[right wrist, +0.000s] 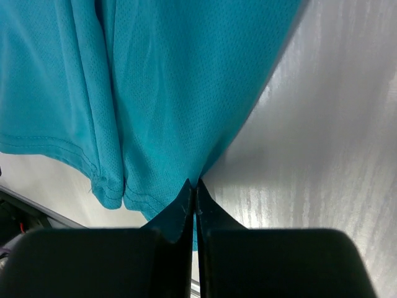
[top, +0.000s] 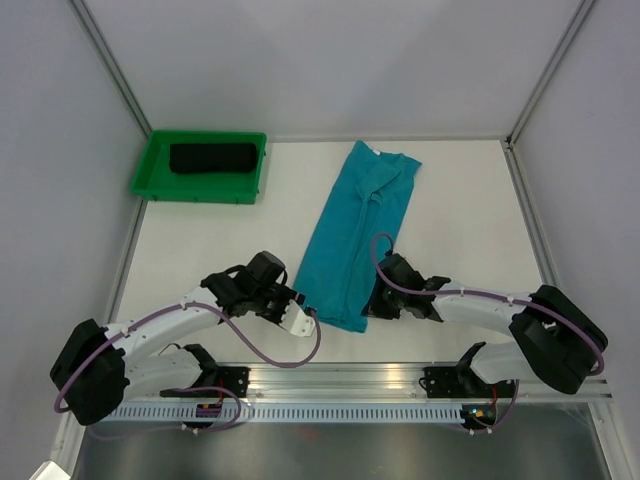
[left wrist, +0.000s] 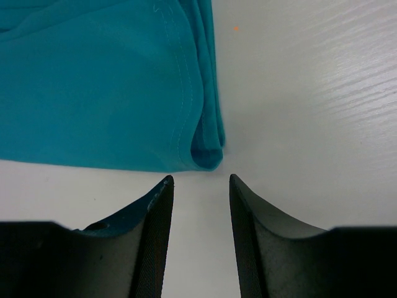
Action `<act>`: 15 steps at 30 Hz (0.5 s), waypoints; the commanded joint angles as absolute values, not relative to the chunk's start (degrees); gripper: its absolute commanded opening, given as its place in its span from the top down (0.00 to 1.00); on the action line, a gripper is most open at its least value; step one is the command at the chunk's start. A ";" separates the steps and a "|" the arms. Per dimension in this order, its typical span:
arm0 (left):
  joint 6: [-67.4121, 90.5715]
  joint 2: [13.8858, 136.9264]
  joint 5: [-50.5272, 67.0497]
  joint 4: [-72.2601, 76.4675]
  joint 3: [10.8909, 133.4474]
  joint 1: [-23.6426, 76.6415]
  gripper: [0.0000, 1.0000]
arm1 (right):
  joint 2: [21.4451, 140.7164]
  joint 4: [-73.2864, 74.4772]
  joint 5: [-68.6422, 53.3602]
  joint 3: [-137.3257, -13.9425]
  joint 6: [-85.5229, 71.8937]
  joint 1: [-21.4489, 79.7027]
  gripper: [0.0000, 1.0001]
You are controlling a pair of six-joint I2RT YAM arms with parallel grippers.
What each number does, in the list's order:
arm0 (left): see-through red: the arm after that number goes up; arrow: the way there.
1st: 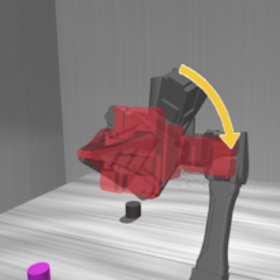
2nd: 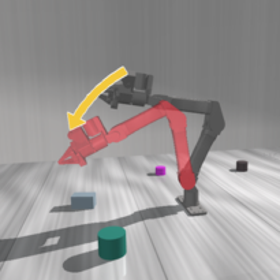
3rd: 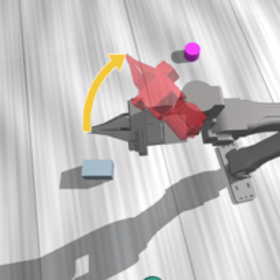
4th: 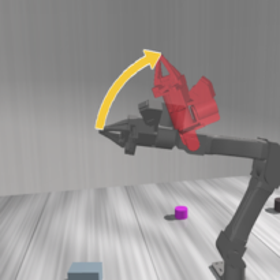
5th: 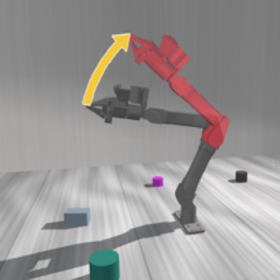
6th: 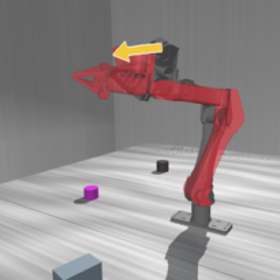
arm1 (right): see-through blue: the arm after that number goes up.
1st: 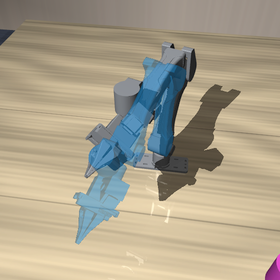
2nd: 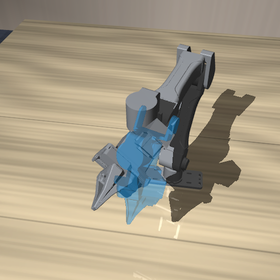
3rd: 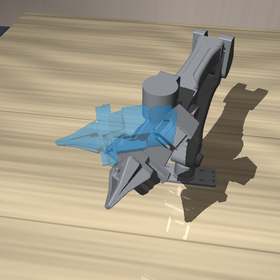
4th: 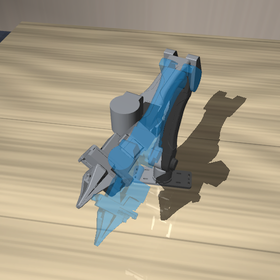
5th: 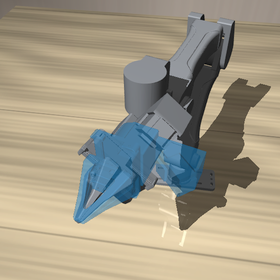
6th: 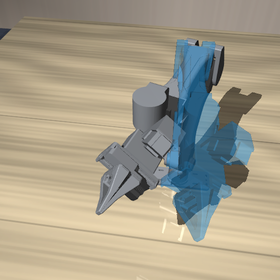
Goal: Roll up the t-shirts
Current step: Roll the tshirt
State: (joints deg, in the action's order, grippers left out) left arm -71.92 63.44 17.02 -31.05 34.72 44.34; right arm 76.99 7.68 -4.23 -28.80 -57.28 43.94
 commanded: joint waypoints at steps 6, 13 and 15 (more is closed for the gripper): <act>-76.37 63.80 24.70 -27.16 32.26 48.85 0.50 | 66.46 21.77 -4.39 -24.08 -53.10 35.87 1.00; -73.65 69.25 23.38 -20.84 34.54 55.10 0.48 | 64.69 30.23 -6.15 -25.31 -46.33 30.86 0.94; -73.13 71.18 22.77 -18.47 34.63 56.94 0.48 | 63.73 33.46 -6.07 -27.75 -44.74 29.19 0.79</act>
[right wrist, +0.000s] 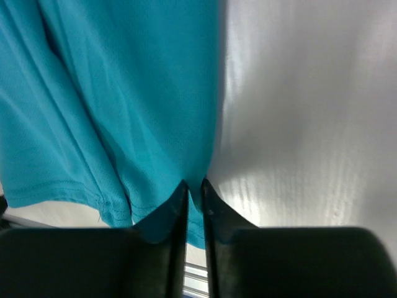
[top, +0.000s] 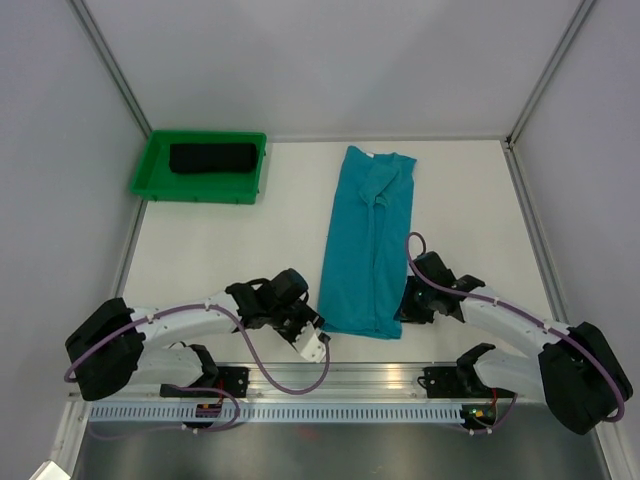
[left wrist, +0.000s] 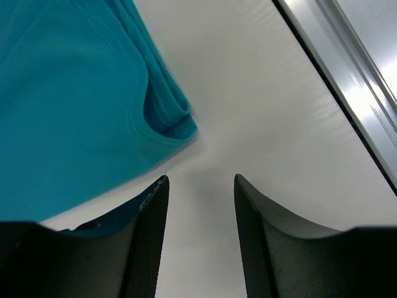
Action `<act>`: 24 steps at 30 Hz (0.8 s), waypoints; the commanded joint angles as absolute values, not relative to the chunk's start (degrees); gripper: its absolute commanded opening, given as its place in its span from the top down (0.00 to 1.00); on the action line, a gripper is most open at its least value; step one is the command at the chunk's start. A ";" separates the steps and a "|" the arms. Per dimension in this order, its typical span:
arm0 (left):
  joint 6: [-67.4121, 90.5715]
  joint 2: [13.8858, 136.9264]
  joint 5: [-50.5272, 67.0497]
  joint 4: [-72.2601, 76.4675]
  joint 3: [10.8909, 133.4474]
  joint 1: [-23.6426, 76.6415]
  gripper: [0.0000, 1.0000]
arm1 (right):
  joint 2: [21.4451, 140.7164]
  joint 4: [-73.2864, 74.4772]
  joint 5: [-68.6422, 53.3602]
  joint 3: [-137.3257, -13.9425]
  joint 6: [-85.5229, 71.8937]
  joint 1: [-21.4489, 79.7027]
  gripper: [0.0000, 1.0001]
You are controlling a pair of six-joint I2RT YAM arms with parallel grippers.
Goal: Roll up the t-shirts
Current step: Roll the tshirt
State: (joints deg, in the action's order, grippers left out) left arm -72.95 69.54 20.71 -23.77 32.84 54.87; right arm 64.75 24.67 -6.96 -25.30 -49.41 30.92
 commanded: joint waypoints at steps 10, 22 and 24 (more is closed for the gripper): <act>-73.65 75.32 23.11 -16.52 33.75 57.83 0.48 | 58.19 37.54 -4.66 -47.37 -24.81 28.48 0.35; -71.81 77.26 19.97 -15.73 36.38 57.66 0.58 | 42.37 19.94 -23.69 -37.10 17.50 28.39 0.35; -72.15 75.86 18.20 -16.61 36.12 57.22 0.59 | 41.40 26.26 -25.74 -34.81 27.45 28.48 0.34</act>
